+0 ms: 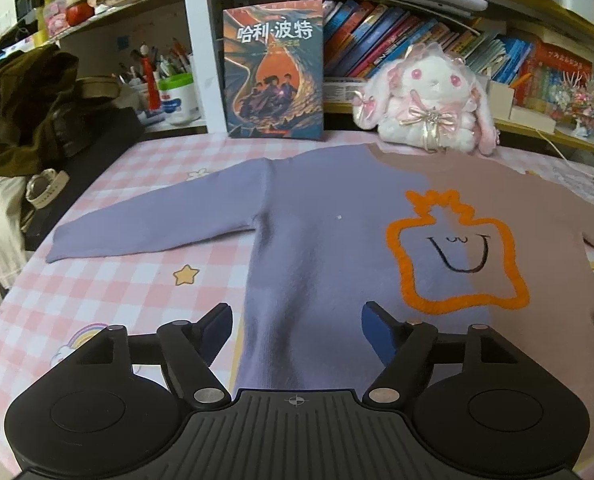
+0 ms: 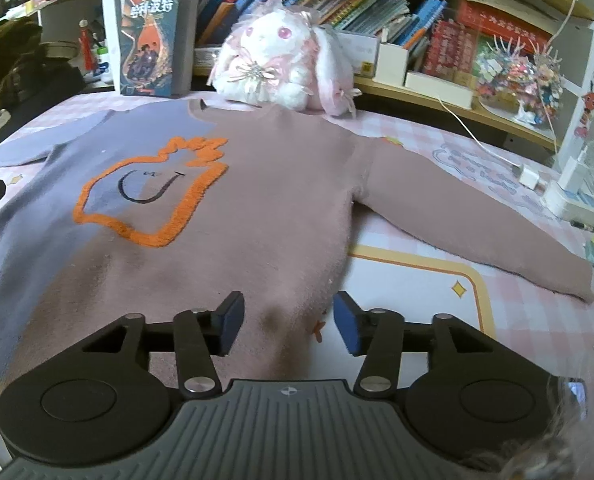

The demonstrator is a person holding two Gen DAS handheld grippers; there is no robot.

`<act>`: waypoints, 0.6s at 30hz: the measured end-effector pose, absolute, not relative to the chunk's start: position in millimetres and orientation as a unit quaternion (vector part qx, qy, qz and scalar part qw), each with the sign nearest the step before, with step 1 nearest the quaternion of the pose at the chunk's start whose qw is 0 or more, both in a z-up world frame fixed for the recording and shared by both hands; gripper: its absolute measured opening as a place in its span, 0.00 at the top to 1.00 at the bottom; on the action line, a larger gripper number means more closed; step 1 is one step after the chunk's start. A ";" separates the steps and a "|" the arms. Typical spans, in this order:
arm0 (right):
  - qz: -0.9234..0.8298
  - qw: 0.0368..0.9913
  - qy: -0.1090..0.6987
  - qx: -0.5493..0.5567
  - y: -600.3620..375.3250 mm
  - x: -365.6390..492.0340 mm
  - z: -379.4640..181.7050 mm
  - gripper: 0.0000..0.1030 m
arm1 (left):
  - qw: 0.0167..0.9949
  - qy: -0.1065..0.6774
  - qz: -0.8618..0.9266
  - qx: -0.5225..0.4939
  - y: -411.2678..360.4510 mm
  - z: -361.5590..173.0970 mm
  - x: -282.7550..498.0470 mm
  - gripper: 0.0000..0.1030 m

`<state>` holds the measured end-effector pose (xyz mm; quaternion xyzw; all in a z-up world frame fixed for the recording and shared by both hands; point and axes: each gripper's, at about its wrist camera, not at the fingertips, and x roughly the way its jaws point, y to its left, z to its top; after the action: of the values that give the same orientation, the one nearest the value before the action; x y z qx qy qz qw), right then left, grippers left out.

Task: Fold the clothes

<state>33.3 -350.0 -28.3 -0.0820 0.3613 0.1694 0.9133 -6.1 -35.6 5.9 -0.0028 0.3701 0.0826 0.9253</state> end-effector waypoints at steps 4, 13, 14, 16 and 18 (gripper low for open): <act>0.183 0.912 0.359 -0.082 -347.5 32.9 -27.5 0.45 | 0.924 0.372 0.089 -0.002 -37.2 7.4 -8.6 0.27; 0.177 0.914 0.357 -0.083 -338.5 27.9 -24.0 0.34 | 0.926 0.370 0.074 -0.004 -26.2 3.9 -6.0 0.26; 0.172 0.915 0.357 -0.083 -336.4 27.1 -23.7 0.32 | 0.927 0.370 0.069 -0.004 -22.7 3.0 -5.6 0.26; 0.162 0.916 0.357 -0.084 -330.7 24.9 -23.3 0.30 | 0.928 0.369 0.060 -0.006 -14.1 0.2 -4.3 0.25; 0.151 0.918 0.357 -0.084 -322.4 21.6 -22.7 0.29 | 0.929 0.368 0.050 -0.010 -2.7 -3.2 -2.9 0.25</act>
<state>21.6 -322.4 -22.7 -0.0843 0.3568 0.1506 0.9181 -2.9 -2.7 -3.2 -0.0097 0.3677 0.0496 0.9286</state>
